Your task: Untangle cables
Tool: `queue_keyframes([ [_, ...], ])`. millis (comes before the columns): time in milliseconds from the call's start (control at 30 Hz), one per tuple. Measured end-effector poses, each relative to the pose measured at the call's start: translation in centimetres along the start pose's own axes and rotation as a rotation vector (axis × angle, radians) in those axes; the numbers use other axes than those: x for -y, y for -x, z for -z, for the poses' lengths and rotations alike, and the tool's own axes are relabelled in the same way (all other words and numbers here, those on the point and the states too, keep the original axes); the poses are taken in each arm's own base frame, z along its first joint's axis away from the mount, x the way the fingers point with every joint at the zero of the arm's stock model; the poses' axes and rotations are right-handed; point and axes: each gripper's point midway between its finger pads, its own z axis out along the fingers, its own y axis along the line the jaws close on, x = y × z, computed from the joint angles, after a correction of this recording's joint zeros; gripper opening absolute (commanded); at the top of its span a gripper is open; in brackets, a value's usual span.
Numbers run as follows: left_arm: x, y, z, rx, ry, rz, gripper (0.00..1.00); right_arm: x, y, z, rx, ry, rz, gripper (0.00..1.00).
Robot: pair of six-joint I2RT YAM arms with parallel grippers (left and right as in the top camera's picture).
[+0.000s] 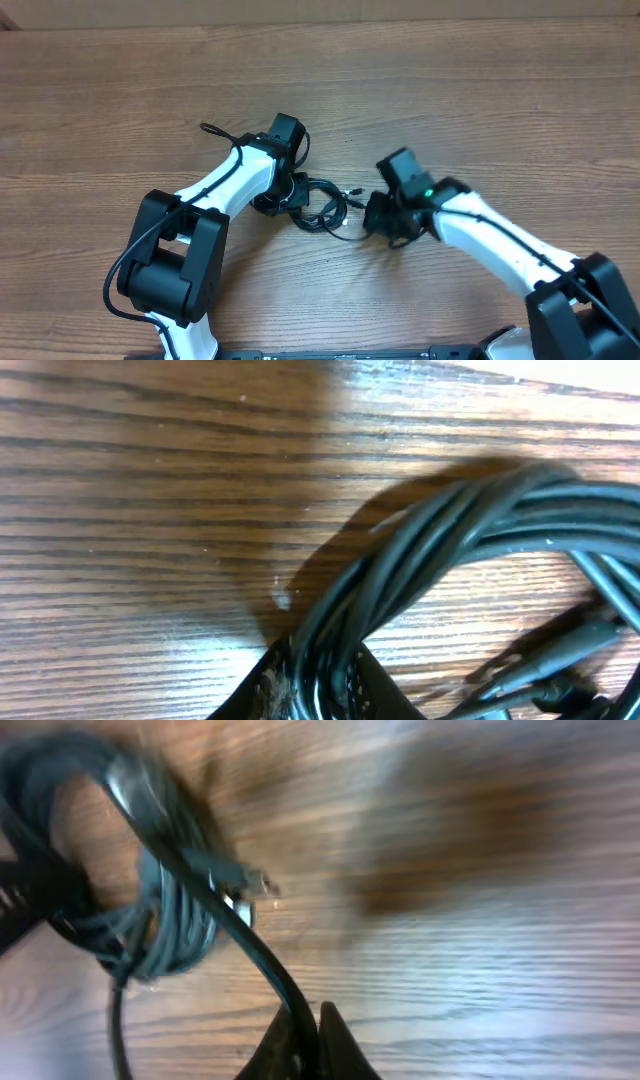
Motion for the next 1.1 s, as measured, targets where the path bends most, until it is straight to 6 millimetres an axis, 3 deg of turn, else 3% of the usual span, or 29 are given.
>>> queue_keyframes([
  [133,0.1,-0.1,0.0,-0.003,-0.009,0.002,0.20,-0.7,3.0,3.5,0.028,-0.002,0.023,0.04],
  [233,0.2,-0.1,0.0,-0.004,-0.014,0.003,0.20,-1.1,4.6,4.9,0.071,-0.001,0.078,0.04],
  [467,0.4,-0.1,0.0,-0.007,-0.025,0.003,0.19,1.6,5.9,5.3,0.147,-0.155,0.137,0.04],
  [533,0.5,-0.1,0.0,-0.007,-0.028,0.004,0.13,1.8,6.3,5.4,0.165,-0.174,0.141,0.04],
  [567,0.5,-0.1,0.0,-0.007,-0.030,0.005,0.04,1.9,6.4,5.4,0.170,-0.179,0.140,0.04],
  [833,1.0,-0.4,0.0,-0.017,-0.050,-0.028,0.04,3.0,6.1,5.0,0.166,-0.216,0.141,0.06],
  [1033,0.5,-4.2,0.1,-0.182,-0.070,-0.122,0.04,2.7,7.2,5.1,0.208,-0.217,0.222,0.06],
  [1100,0.0,-6.1,0.2,-0.267,-0.089,-0.144,0.09,1.6,7.9,5.0,0.233,-0.174,0.254,0.12],
])
